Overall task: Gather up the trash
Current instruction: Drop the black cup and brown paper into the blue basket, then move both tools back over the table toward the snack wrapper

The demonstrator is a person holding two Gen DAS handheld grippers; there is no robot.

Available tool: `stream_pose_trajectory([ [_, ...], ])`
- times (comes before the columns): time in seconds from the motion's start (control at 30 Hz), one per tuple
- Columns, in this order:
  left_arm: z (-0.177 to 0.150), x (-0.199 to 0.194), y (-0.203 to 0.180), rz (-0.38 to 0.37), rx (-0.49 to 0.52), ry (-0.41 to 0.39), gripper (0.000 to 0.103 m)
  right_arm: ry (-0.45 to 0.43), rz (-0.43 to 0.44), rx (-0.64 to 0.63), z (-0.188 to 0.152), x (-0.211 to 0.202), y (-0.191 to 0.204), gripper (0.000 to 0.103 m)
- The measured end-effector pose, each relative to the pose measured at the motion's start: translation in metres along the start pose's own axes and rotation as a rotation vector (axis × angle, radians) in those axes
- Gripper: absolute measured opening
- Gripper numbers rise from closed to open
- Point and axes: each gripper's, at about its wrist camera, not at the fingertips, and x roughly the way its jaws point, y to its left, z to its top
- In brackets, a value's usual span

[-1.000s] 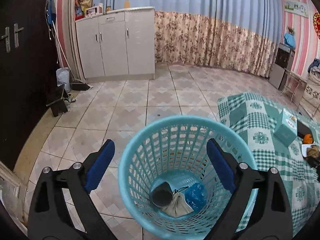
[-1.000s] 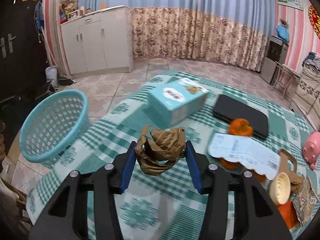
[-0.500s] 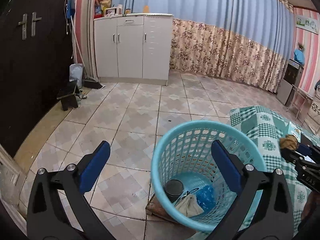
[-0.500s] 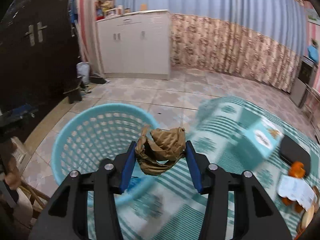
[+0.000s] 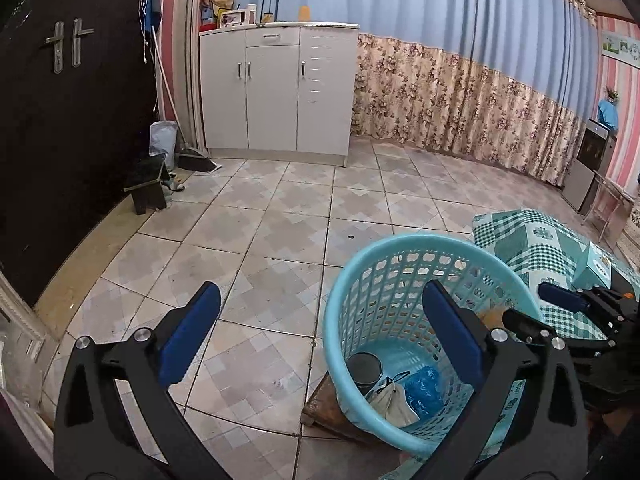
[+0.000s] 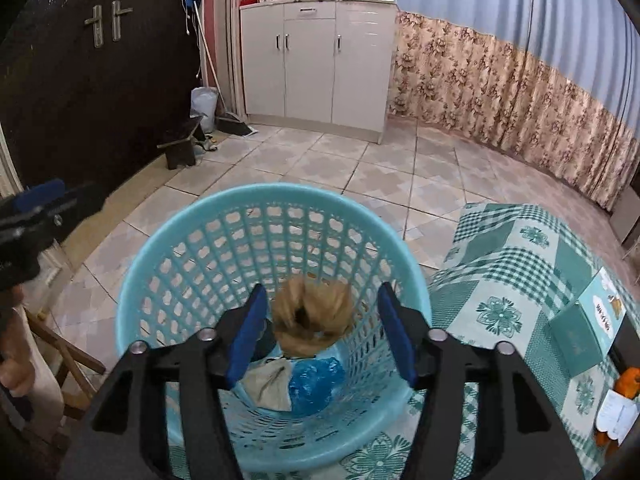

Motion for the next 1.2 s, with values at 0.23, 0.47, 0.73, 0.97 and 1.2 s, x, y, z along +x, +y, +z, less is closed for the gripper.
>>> stream_pose_trajectory([
  [0.23, 0.003, -0.009, -0.015, -0.004, 0.017, 0.001, 0.098, -0.042, -0.054, -0.019, -0.008, -0.035, -0.017, 0.075],
  [0.47, 0.008, -0.031, -0.035, -0.023, 0.037, -0.019, 0.098, -0.086, -0.128, 0.040, -0.033, -0.092, -0.067, 0.084],
  [0.73, -0.002, -0.050, -0.089, -0.095, 0.083, -0.013, 0.098, -0.072, -0.236, 0.175, -0.094, -0.147, -0.146, 0.084],
  [0.97, -0.025, -0.061, -0.164, -0.173, 0.175, -0.019, 0.098, -0.027, -0.370, 0.297, -0.161, -0.190, -0.220, 0.084],
  [1.2, -0.051, -0.072, -0.244, -0.309, 0.233, -0.020, 0.098, 0.011, -0.538, 0.391, -0.226, -0.239, -0.277, 0.084],
])
